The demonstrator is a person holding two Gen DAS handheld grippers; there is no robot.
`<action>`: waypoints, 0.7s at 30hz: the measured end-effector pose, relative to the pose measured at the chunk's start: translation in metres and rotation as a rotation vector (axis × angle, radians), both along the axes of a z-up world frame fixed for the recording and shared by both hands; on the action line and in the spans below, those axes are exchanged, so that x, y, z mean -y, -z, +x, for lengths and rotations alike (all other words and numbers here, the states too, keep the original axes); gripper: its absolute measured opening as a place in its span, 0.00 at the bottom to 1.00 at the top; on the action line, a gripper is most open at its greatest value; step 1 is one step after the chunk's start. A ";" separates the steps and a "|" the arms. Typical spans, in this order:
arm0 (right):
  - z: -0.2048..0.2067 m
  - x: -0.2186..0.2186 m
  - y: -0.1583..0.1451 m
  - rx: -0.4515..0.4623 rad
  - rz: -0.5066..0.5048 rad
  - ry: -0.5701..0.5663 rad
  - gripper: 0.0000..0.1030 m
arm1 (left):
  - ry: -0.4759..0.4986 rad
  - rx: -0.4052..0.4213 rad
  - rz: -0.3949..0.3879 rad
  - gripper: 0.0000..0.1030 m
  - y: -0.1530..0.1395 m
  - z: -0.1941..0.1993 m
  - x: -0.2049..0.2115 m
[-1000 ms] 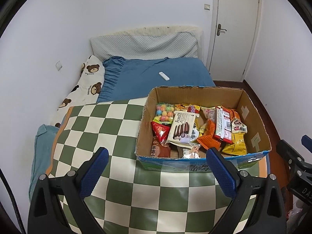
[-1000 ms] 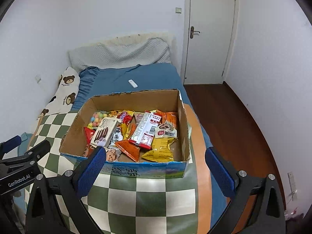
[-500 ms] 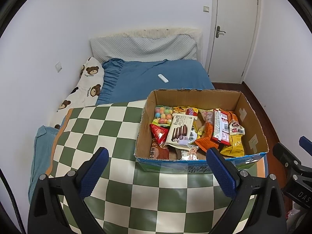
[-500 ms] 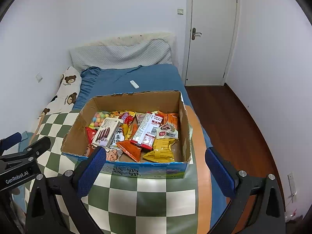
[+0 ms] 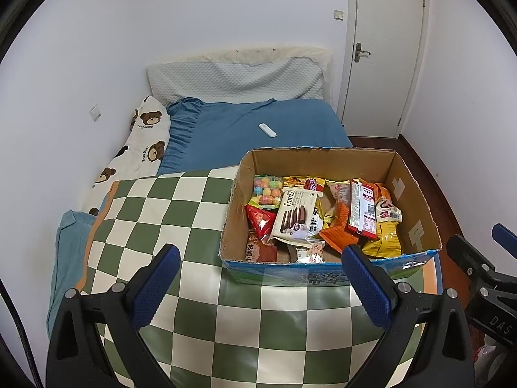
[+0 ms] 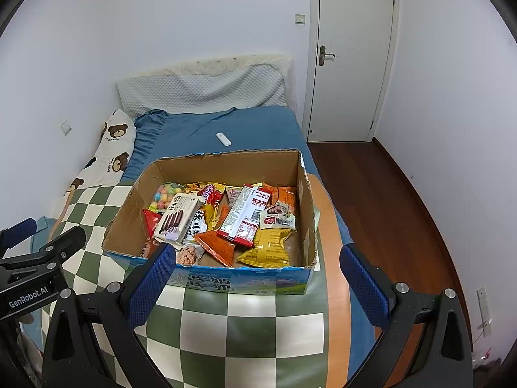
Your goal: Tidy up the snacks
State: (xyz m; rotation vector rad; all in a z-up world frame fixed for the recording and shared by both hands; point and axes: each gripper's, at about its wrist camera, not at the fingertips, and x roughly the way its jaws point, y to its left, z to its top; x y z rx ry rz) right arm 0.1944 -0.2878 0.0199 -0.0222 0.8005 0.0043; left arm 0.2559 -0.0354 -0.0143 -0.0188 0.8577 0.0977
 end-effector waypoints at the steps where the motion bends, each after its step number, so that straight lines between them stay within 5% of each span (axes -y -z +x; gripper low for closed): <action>1: 0.000 0.000 0.000 0.001 -0.001 0.001 1.00 | 0.000 0.000 -0.001 0.99 0.000 0.000 0.000; 21: 0.001 0.001 -0.002 -0.008 0.011 -0.014 1.00 | 0.033 -0.005 0.006 0.99 0.003 -0.004 -0.001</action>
